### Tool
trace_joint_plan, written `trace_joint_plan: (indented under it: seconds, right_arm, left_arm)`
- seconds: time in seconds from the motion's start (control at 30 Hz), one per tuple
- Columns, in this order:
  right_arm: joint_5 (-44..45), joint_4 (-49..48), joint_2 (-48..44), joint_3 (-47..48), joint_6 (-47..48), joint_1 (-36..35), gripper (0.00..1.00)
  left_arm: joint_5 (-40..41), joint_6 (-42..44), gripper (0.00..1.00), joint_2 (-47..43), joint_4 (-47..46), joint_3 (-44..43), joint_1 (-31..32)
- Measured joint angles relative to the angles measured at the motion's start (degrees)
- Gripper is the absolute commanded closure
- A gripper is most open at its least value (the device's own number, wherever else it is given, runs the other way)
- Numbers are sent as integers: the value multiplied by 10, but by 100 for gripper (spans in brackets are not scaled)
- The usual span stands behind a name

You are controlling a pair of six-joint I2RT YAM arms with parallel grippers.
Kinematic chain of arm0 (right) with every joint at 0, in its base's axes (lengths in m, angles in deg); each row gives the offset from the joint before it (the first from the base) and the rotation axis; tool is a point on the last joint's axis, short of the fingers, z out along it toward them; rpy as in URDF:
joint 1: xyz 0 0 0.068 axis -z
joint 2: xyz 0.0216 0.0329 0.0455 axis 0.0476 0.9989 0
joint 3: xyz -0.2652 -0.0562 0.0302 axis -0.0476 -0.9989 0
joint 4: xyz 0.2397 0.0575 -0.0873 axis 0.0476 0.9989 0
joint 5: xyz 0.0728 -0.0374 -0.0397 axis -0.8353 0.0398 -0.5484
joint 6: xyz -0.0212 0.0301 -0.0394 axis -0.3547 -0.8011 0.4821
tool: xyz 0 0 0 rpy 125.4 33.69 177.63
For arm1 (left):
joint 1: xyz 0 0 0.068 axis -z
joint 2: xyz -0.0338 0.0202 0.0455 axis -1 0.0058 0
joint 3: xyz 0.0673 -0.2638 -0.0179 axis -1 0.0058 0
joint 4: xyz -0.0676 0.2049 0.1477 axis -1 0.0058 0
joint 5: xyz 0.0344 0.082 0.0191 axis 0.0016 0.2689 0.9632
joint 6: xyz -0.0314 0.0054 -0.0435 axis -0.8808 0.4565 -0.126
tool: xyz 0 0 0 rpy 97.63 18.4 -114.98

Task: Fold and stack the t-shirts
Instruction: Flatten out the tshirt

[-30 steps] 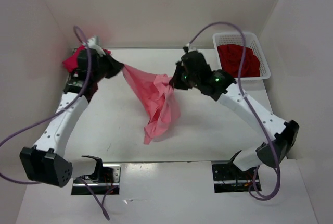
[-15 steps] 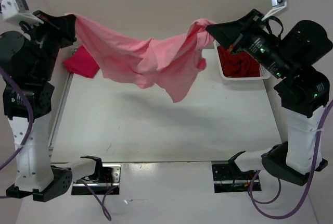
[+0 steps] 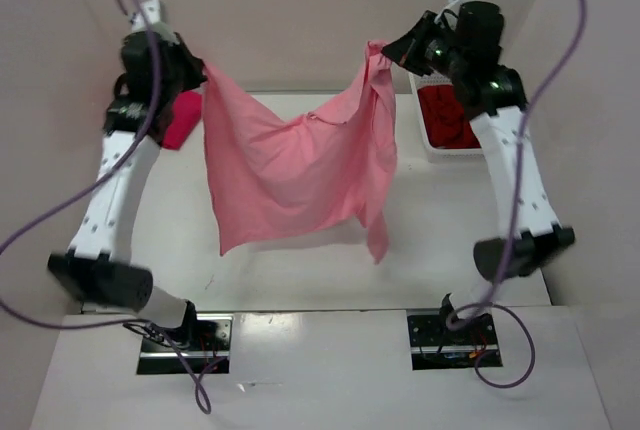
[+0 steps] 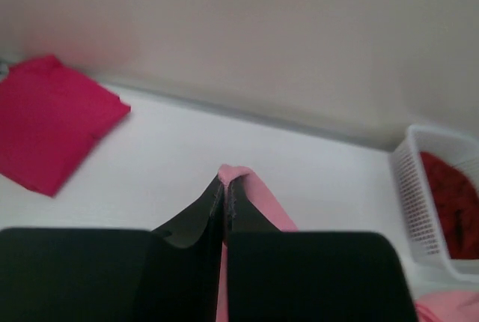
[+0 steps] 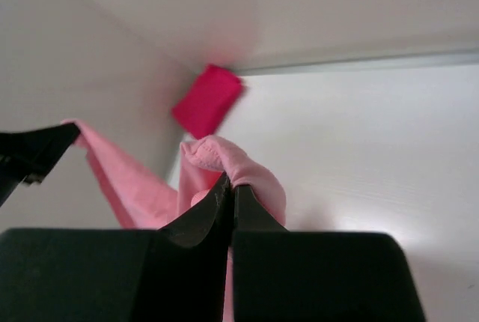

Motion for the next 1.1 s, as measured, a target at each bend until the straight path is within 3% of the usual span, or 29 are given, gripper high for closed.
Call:
trace_joint_plan:
  seconds: [0.13, 0.17, 0.23, 0.27, 0.3, 0.43, 0.53, 0.57, 0.6, 0.67, 0.7, 0.77, 0.8, 0.87, 0.93, 1.03, 1.1]
  right_arm:
    - [5, -34, 174, 11, 6, 33, 98]
    - [14, -29, 232, 26, 9, 34, 94]
    - [34, -13, 338, 57, 12, 34, 73]
    - [47, 4, 382, 76, 15, 34, 67]
    - [58, 18, 414, 88, 15, 34, 55]
    - [85, 68, 443, 112, 19, 34, 49]
    - [91, 42, 370, 69, 21, 33, 50]
    - [94, 22, 316, 10, 20, 30, 67]
    - [97, 11, 262, -43, 21, 27, 74]
    - [106, -24, 149, -160, 17, 13, 92]
    - [107, -30, 100, -207, 16, 2, 95]
    - [111, -50, 16, -294, 13, -28, 95]
    - [112, -55, -13, -333, 12, -44, 95]
    - [121, -59, -52, -407, 11, -76, 91]
    - [132, -58, -59, -470, 10, -103, 86]
    - [150, -36, -50, -551, 8, -130, 76]
    - [163, -19, -49, -591, 6, -142, 64]
  left_arm:
    - [-21, 2, 97, 192, -25, -19, -3]
    - [-26, 2, 95, 253, -22, -41, -5]
    - [-35, 1, 86, 356, -15, -86, -10]
    - [-40, 0, 62, 400, -4, -106, -13]
    - [-43, 2, 48, 431, 7, -118, -18]
    - [-73, -5, 0, 446, 30, -117, -45]
    - [-102, -20, 0, 357, -10, -34, -65]
    - [-112, -29, 0, 308, -35, 17, -71]
    - [-120, -35, 1, 252, -62, 79, -73]
    - [-144, -63, 26, 141, -95, 196, -69]
    - [-157, -75, 54, 94, -120, 252, -61]
    - [-177, -101, 70, 13, -146, 360, -37]
    - [-182, -113, 72, -9, -147, 400, -26]
    - [-194, -135, 72, -41, -148, 480, -7]
    - [-190, -159, 62, -68, -124, 545, -5]
    - [-176, -207, 61, -121, -97, 620, -9]
    - [-172, -240, 61, -148, -92, 653, -11]
